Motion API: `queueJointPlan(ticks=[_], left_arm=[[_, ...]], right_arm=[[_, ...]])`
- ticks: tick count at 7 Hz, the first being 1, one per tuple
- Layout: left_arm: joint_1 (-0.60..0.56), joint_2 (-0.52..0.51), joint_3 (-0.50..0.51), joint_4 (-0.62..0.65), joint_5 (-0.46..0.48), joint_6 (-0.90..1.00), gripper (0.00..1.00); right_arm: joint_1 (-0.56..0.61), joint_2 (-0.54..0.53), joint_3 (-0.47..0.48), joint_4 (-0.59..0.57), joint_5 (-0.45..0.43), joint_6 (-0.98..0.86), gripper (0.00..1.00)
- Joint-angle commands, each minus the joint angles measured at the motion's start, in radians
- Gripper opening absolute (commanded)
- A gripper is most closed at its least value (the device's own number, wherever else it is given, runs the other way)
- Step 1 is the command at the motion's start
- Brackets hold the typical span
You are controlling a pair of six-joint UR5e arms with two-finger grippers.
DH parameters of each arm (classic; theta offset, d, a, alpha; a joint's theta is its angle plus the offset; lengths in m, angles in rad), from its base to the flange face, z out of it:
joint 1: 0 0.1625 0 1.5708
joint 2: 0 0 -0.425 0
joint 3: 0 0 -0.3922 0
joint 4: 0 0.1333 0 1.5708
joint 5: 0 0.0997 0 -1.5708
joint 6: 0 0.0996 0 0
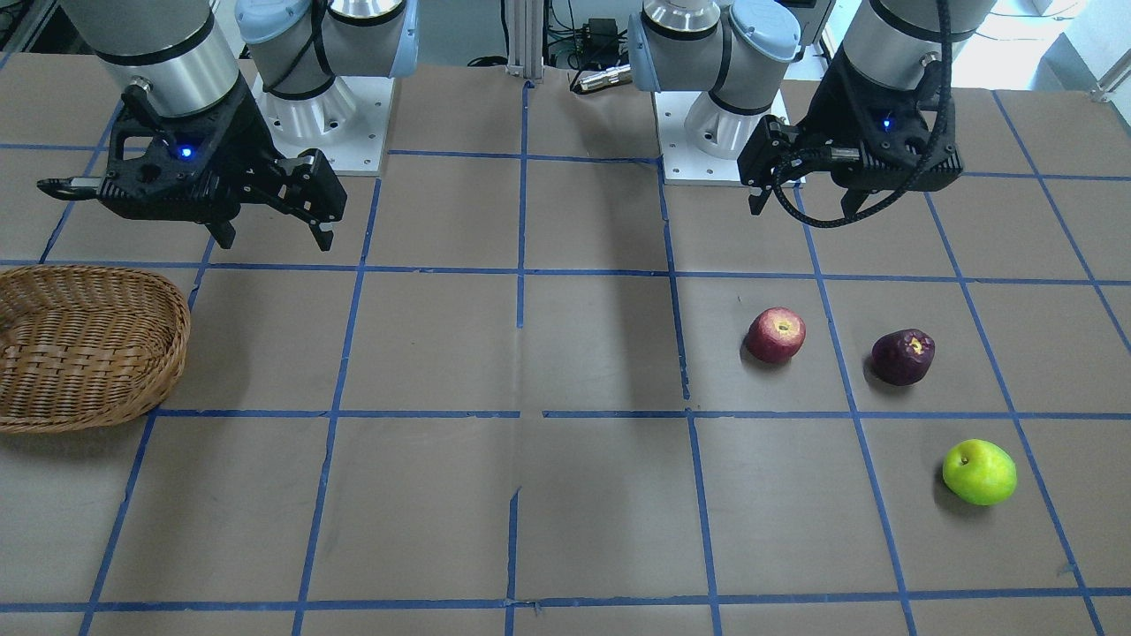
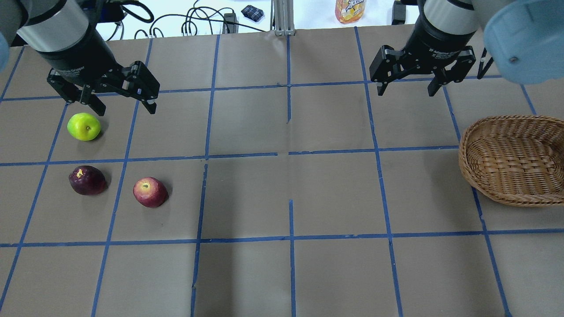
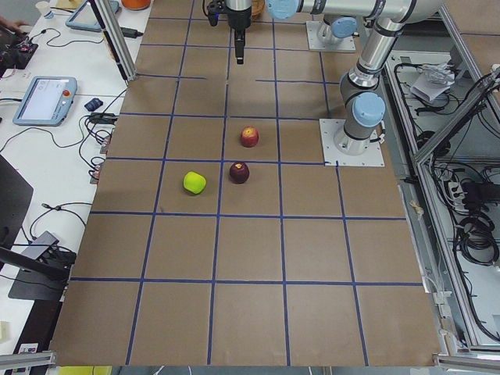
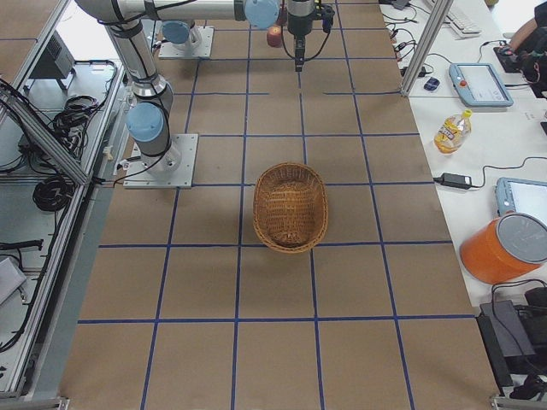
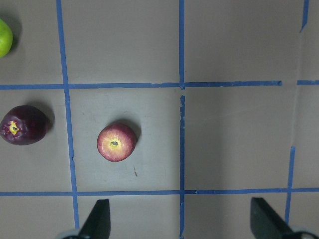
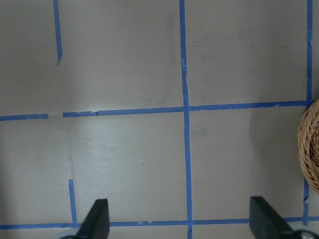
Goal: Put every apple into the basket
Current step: 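Move the left gripper down over the red apple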
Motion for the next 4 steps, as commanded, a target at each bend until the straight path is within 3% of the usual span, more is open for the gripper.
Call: queueJointPlan(ticks=[1,4], left_arm=[[0.0,0.003,-0.006,-0.008,0.002,0.005,1.0],[0.021,0.041,-0.171,-0.014,0.02,0.103,1.0]], right_arm=[[0.0,0.0,-0.001,0.0,0.0,0.0,1.0],[-0.002,0.0,-0.001,0.001,0.0,0.0,1.0]])
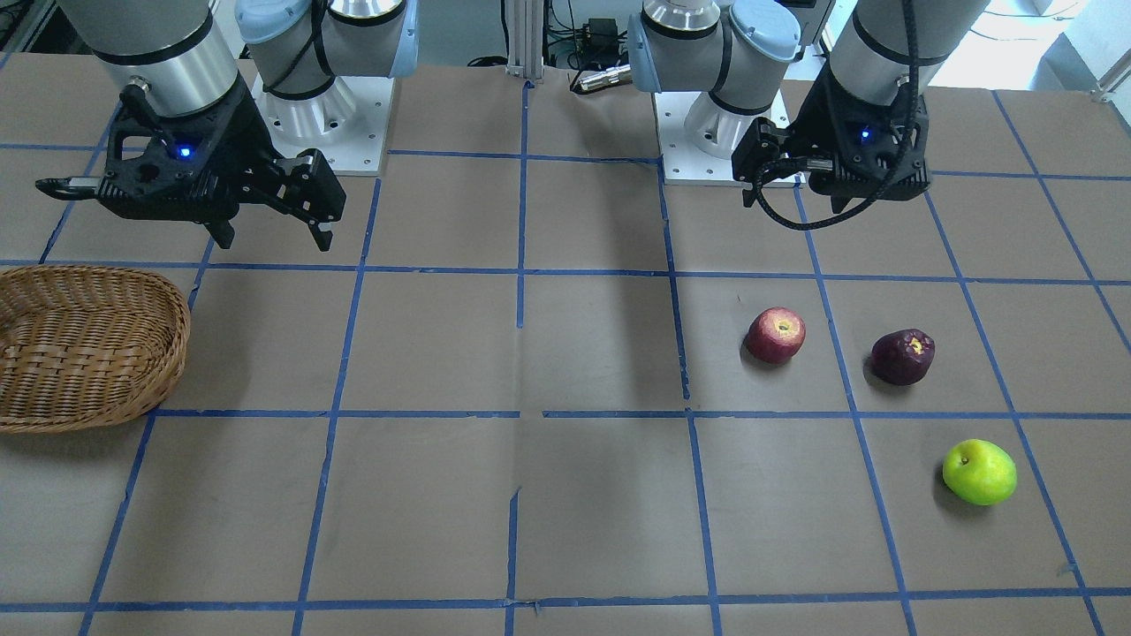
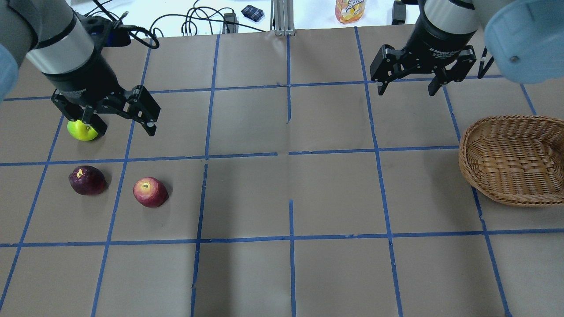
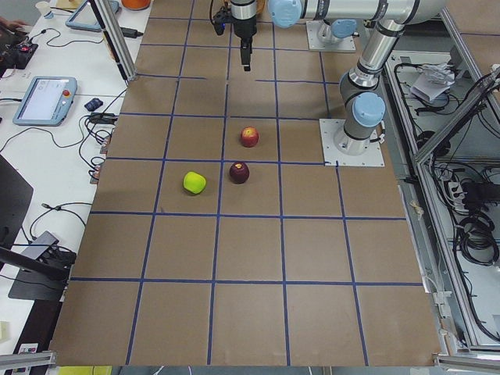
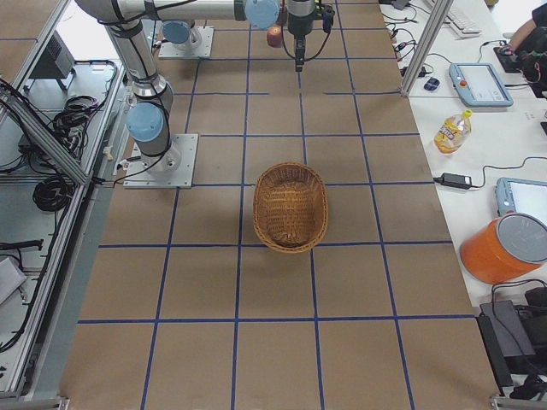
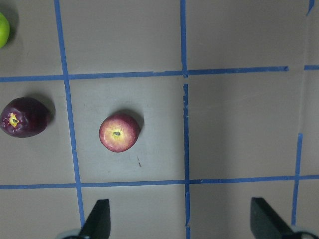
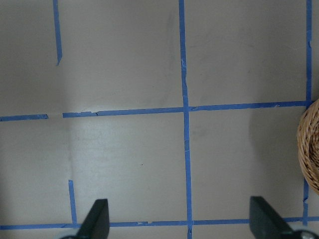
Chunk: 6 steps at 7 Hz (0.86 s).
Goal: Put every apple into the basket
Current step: 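Move the left gripper down over the red apple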
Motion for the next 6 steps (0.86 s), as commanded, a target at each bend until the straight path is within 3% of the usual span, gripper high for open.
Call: queueJointPlan(ticks=[1,3,4,5,6], left_arm=[[0.064,0.002,-0.118,0.095,0.003,0.048,1.0],[0.231,-0.036,-0.243,0.259,-0.004,0.127,1.0],[0.273,-0.055,-0.324,0.312,-0.011,0.189,1.0],[0.278,-0.107,-0.404,0.495,-0.042,0.191,1.0],[0.276,-0.148,-0.435,0.574,-0.057,0.192,1.0]], right_arm=[[0.0,0.0,0.001,0.001,0.0,0.0,1.0],[-0.003,0.0,0.003,0.001,0.0,0.0,1.0],[-0.003,0.002,0.003,-0.002,0.001,0.0,1.0],[-0.003,-0.005,0.011,0.004,0.002,-0.001,1.0],[-0.003,-0.003,0.008,0.004,0.0,0.0,1.0]])
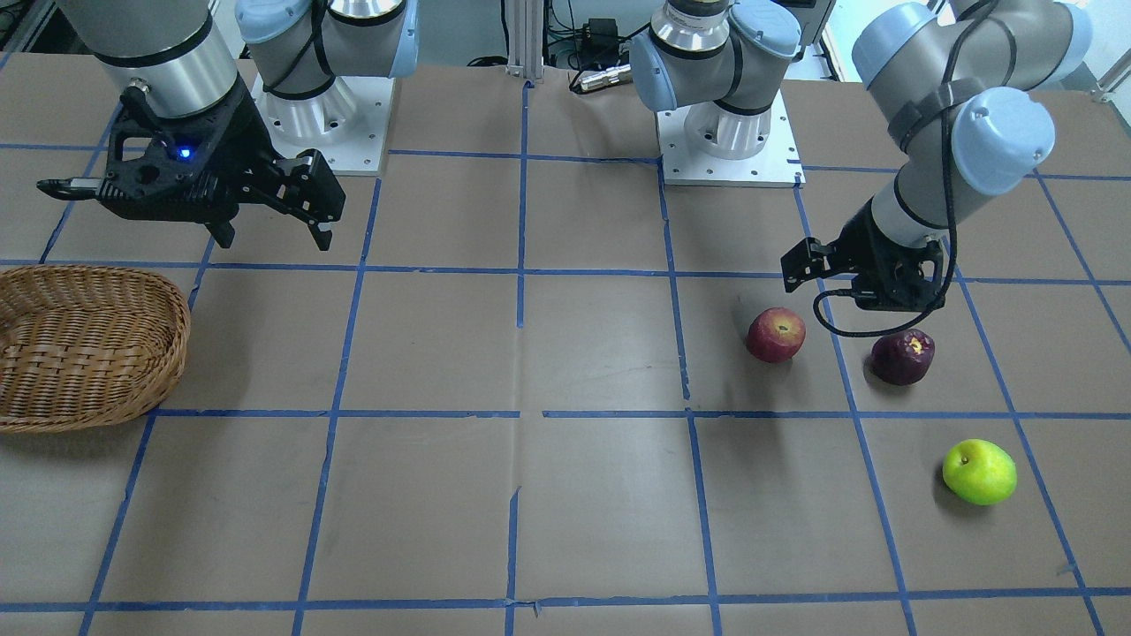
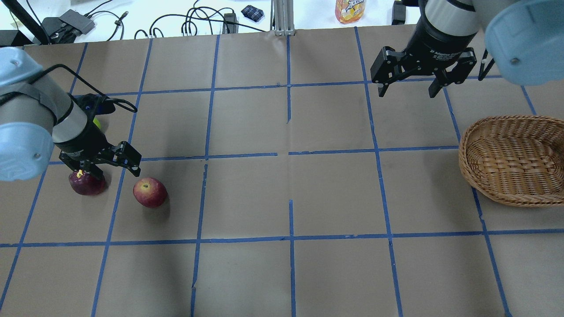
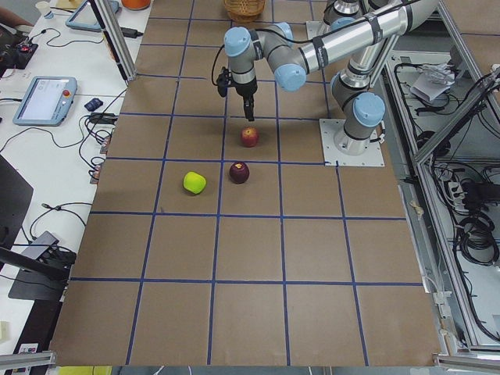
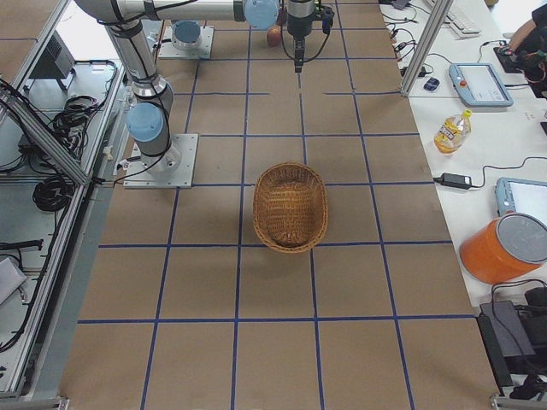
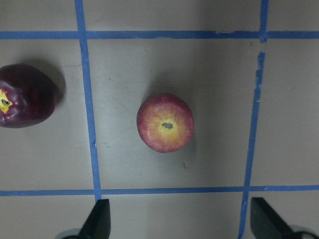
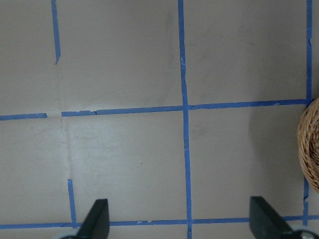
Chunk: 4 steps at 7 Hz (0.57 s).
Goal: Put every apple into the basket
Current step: 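Move the left gripper down over the red apple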
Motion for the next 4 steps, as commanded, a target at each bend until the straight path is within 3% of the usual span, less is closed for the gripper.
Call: queueJointPlan(ticks=[1,4], left_arm=[[0.007,-0.079,-0.062,0.14,-0.024,0.009,1.0],[0.004,-0.136,-0.077,0.148,-0.103,0.009,1.0]], right_arm=[[-0.002,-0.001,0.008,0.002,-0.001,0.001,1.0],[-0.002,0.001,0.003,-0.004,0.001,0.001,1.0]])
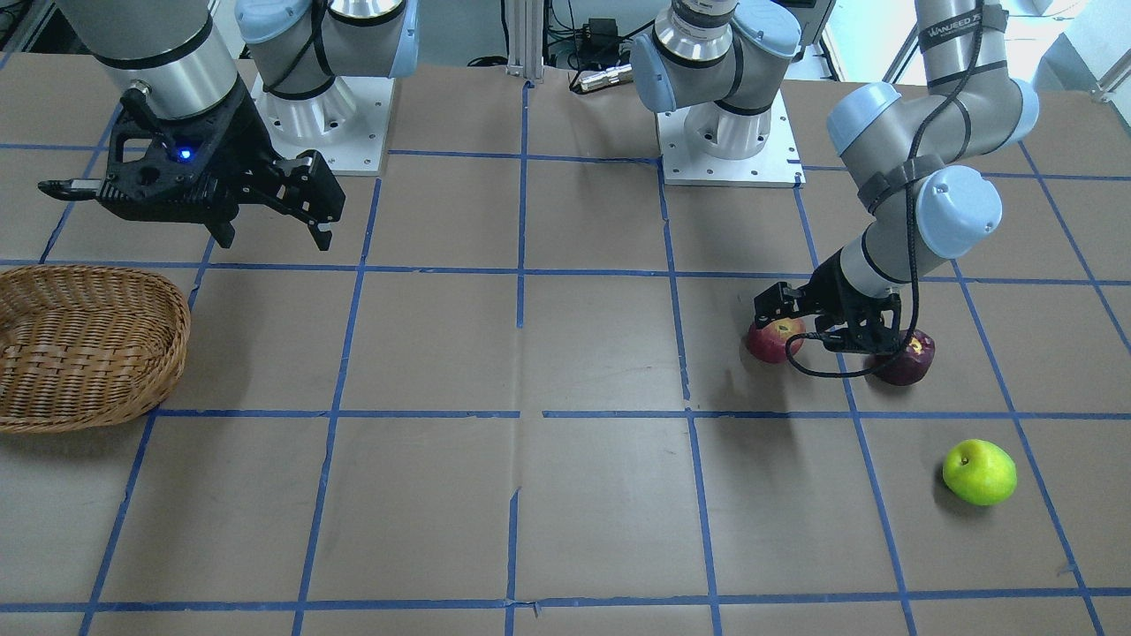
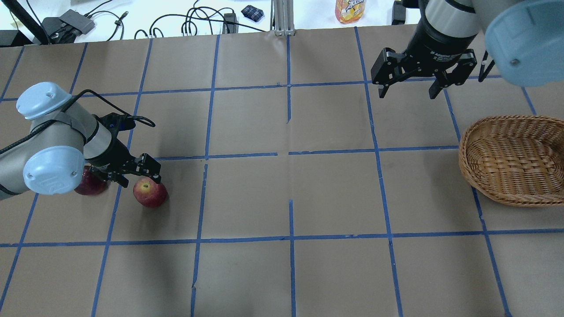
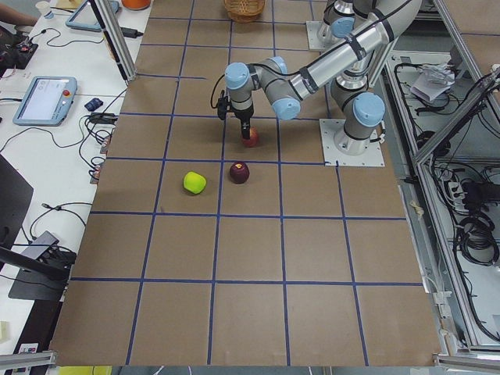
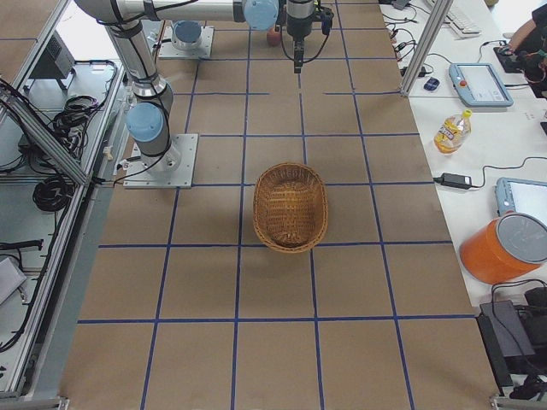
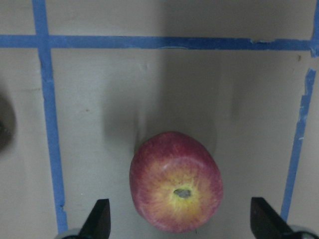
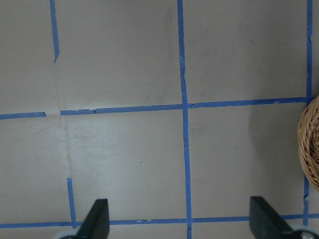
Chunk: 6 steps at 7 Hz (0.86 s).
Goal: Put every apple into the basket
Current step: 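Close the left gripper on the red apple and lift it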
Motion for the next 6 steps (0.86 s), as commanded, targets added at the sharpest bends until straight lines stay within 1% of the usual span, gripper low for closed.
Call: queueJointPlan(ticks=[1,2,4,5,6], left_arm=[[0.0,-0.046,-0.016,0.048,0.008,0.012,1.0],[-0.001,-0.068,-0.021,0.072,0.079,0.007,1.0],[-0.001,-0.089,-0.048,0.087,0.073,-0.003,1.0],[-0.015,-0.079,-0.06,0.148,0.082,0.009,0.41],[-0.024,-0.073,-0.061,0.153,0.071,0.001,0.18]], right_arm=[[0.0,0.003,-0.003,-0.002,0.0,0.0,1.0],[0.001,0.003,-0.003,0.001,0.0,0.0,1.0],[0.0,0.001,-0.005,0.001,0.0,-0.001,1.0],[0.0,0.003,-0.005,0.0,0.0,0.0,1.0],[0.001,0.003,-0.006,-0.002,0.0,0.0,1.0]])
